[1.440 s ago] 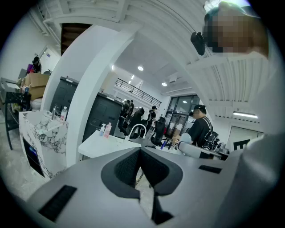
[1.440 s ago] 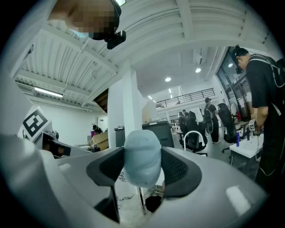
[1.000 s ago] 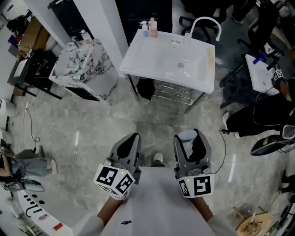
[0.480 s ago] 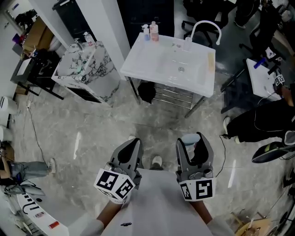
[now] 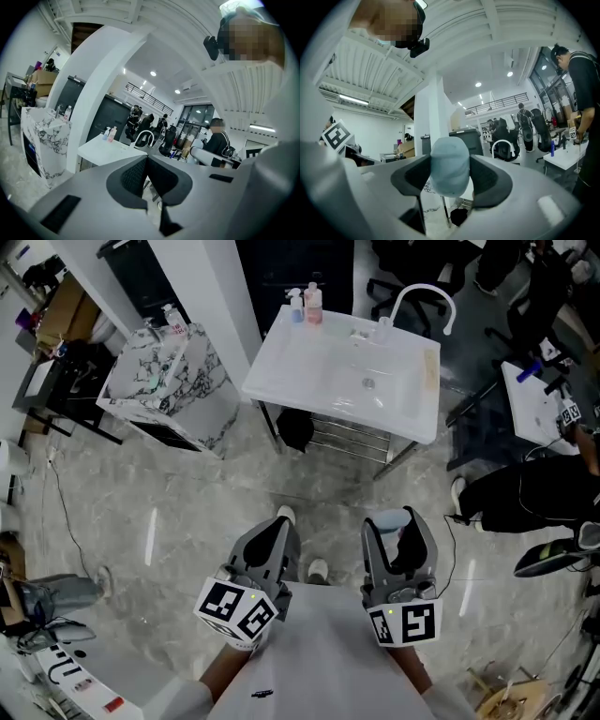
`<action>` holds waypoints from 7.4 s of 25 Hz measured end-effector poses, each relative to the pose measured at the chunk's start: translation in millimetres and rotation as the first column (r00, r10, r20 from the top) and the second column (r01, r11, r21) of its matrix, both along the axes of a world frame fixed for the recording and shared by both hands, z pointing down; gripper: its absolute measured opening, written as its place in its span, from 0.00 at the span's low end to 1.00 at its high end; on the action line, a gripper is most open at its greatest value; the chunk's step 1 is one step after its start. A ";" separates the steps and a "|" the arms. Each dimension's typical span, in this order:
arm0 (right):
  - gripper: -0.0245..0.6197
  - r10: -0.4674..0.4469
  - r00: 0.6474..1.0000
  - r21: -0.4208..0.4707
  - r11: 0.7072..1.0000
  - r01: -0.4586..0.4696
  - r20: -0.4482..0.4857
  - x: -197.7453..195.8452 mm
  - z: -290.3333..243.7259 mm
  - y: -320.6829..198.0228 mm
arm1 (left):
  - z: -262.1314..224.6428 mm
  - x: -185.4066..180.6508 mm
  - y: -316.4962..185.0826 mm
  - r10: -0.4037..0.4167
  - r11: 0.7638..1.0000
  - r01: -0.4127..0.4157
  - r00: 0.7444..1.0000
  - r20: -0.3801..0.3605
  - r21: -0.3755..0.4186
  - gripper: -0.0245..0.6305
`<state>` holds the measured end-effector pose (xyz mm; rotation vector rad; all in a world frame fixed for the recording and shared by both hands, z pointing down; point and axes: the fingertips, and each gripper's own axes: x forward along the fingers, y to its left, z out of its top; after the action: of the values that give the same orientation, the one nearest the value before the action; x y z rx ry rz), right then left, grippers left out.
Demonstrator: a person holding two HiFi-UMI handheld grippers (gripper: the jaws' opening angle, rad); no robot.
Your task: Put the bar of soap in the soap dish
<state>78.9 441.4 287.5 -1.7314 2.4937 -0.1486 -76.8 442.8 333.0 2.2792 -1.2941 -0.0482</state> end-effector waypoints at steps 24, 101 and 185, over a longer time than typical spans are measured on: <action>0.46 0.055 0.998 0.039 0.998 -0.055 -0.009 -68.8 -35.8 -161.9 | -23.9 -69.3 -180.6 0.046 0.999 -0.044 0.996 -0.080 0.029 0.04; 0.46 -0.017 0.998 0.001 1.000 0.017 0.055 17.3 -1.1 -540.5 | -27.8 6.4 -517.1 -0.022 0.999 0.022 1.000 -0.019 0.027 0.04; 0.46 0.067 0.994 -0.334 0.938 -0.094 -0.091 -8.3 231.5 -735.1 | 23.7 34.5 -569.2 0.044 0.991 -0.047 0.999 -0.030 -0.126 0.04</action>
<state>70.6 -293.7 519.0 -1.9967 2.5663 -0.5433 -42.3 -126.4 356.7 2.1917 -1.1962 0.0181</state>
